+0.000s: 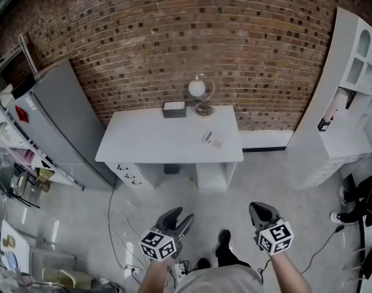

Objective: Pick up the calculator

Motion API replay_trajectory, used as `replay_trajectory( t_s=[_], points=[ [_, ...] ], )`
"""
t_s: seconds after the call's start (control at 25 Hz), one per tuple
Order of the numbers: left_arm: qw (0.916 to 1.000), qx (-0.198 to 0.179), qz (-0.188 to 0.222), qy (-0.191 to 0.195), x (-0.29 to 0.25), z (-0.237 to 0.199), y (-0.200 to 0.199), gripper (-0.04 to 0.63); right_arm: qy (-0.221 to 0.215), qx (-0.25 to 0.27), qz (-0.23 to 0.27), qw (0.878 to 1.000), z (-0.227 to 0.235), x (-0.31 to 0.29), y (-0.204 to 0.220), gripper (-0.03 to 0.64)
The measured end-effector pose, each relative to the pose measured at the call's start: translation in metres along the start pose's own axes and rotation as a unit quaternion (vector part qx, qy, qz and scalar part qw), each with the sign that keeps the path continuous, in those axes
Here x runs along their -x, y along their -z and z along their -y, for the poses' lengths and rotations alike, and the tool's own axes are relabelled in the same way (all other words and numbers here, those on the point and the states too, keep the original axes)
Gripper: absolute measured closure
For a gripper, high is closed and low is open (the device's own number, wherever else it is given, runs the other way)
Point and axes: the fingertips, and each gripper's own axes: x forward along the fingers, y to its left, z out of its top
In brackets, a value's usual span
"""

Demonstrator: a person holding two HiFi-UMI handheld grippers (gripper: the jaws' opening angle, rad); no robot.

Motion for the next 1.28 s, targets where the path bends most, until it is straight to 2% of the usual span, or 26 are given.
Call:
replay_trajectory(
  t_s=[0.24,0.92,1.28],
  points=[
    [1.0,0.006,-0.001,-0.006,-0.033,-0.018,-0.011,0.37,-0.013,-0.001,-0.005,1.0,0.027,-0.037,-0.001,0.605],
    [0.9986,0.018,-0.028,-0.041,-0.183,-0.072,-0.039,0.371,-0.06,-0.014,-0.02,0.998,0.161,-0.165,-0.017,0.606],
    [0.9976,0.017,-0.029,-0.06,-0.239,-0.086,-0.057,0.371,-0.082,-0.013,-0.022,0.996,0.214,-0.208,-0.023,0.606]
  ],
)
